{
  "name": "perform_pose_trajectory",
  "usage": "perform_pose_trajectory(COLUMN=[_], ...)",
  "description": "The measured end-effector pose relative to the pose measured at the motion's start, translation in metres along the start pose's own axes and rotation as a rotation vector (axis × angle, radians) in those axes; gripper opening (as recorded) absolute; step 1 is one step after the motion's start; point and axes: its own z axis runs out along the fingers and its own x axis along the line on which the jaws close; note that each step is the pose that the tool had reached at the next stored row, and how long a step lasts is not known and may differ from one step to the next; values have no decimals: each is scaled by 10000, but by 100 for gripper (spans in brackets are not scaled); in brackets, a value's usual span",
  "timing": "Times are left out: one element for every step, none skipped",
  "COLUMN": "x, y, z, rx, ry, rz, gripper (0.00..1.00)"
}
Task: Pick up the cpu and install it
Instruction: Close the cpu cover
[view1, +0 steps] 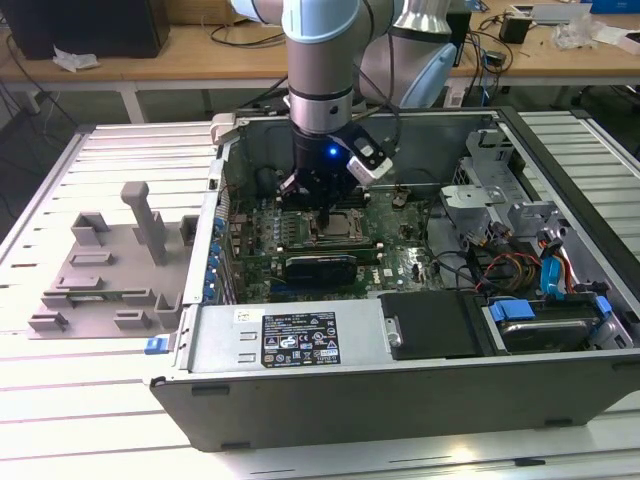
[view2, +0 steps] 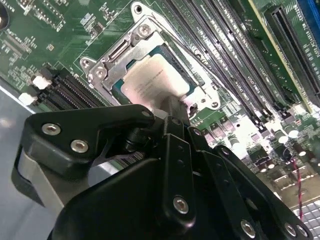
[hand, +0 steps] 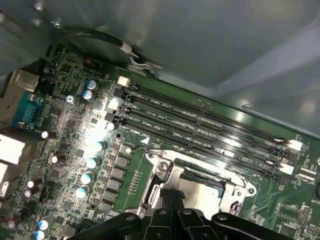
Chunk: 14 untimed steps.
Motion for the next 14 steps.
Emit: perform_pose_trajectory(x=[6,15,15,16,17,17,24,26,30,33,36,39,44,48], y=[2,5,5,5,5,6,8,9,10,10,11,12,15,16], z=[15,16,16,16,16,16,17,17,18,19,20,21,22,23], rx=[3,4,4,4,4,3,3,5,8,9,14,17,18,18], ry=[0,1,1,-1,-1,-1,-2,-1,-1,-1,0,-1,-4,-5], rz=[125,135,133,133,134,135,174,252,348,403,548,708,825,851], gripper=[11,11,11,11,11,11,11,11,11,11,11,11,11,11])
